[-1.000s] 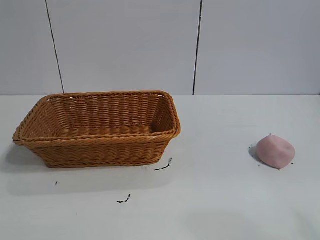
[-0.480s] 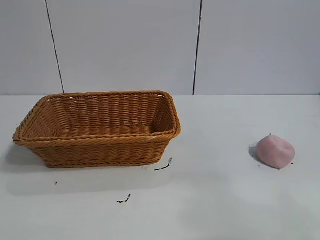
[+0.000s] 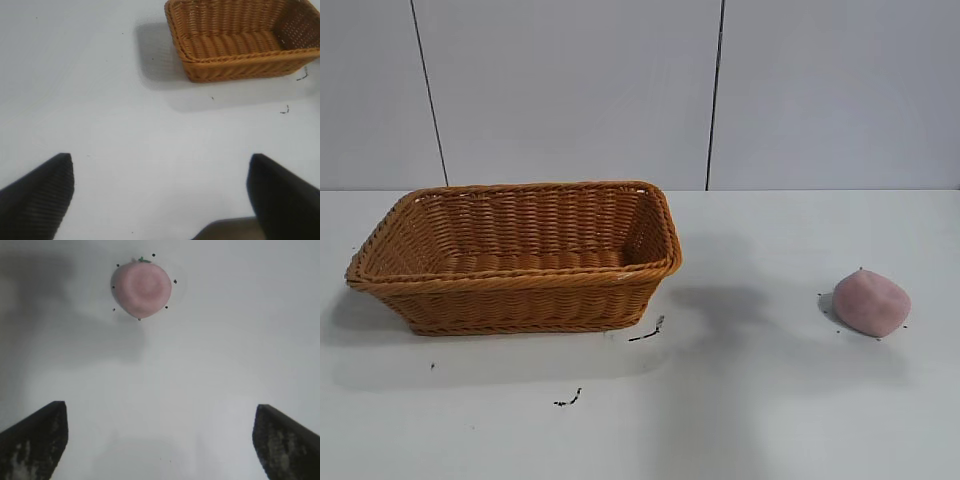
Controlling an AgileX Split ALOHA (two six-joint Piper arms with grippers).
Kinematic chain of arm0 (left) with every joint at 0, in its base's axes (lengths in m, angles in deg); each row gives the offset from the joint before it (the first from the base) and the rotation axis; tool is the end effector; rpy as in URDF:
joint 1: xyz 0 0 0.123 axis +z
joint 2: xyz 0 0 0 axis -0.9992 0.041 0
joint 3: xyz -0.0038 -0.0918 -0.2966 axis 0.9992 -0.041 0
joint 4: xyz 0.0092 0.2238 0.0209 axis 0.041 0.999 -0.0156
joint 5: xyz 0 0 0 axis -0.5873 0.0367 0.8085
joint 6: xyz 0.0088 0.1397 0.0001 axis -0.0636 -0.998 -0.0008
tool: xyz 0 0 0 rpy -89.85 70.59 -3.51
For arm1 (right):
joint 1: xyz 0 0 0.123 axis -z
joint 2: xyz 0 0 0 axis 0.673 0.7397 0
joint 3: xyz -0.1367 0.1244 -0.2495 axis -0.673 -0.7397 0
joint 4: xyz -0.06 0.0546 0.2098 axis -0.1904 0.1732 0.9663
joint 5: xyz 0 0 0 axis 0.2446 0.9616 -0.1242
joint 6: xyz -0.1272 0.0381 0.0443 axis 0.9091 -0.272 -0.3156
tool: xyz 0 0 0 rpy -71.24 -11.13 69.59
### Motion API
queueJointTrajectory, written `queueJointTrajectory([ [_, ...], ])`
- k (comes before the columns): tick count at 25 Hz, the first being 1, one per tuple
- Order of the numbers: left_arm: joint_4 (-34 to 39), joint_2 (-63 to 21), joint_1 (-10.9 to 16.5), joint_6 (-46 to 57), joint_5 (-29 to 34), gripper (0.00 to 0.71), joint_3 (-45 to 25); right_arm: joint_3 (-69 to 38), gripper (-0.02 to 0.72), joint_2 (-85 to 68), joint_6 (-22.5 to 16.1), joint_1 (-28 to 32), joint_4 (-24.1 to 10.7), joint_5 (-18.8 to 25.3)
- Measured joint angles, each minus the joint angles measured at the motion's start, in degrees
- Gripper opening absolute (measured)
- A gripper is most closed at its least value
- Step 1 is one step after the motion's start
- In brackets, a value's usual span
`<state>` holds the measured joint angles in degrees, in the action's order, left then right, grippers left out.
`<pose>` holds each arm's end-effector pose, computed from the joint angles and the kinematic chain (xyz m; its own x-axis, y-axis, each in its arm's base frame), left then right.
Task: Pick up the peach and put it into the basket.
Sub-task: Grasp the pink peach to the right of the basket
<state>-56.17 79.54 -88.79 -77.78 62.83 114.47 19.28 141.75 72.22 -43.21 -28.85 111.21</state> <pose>-0.0124 -0.0044 0.2409 -0.4529 0.0675 -0.8890 0.0767 0.9964 0.0366 0.2579 0.0042 0.2572 -0.9415 -0.0409 -0.3346 -0.0403 0.9992 -0.0086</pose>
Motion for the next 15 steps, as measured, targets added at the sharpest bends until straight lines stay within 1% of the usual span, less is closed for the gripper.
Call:
queueJointTrajectory([
  [4, 0.0, 0.0, 0.0, 0.0, 0.0, 0.692, 0.0, 8.17, 0.69, 13.41, 0.0, -0.29, 0.0, -0.1],
  [7, 0.0, 0.0, 0.0, 0.0, 0.0, 0.692, 0.0, 13.65, 0.69, 20.64, 0.05, -2.02, 0.0, -0.14],
  [10, 0.0, 0.0, 0.0, 0.0, 0.0, 0.692, 0.0, 17.97, 0.69, 25.56, 0.05, -4.1, 0.0, -0.51],
  [15, 0.0, 0.0, 0.0, 0.0, 0.0, 0.692, 0.0, 22.06, 0.69, 30.72, -0.99, -4.45, 0.31, -1.02],
])
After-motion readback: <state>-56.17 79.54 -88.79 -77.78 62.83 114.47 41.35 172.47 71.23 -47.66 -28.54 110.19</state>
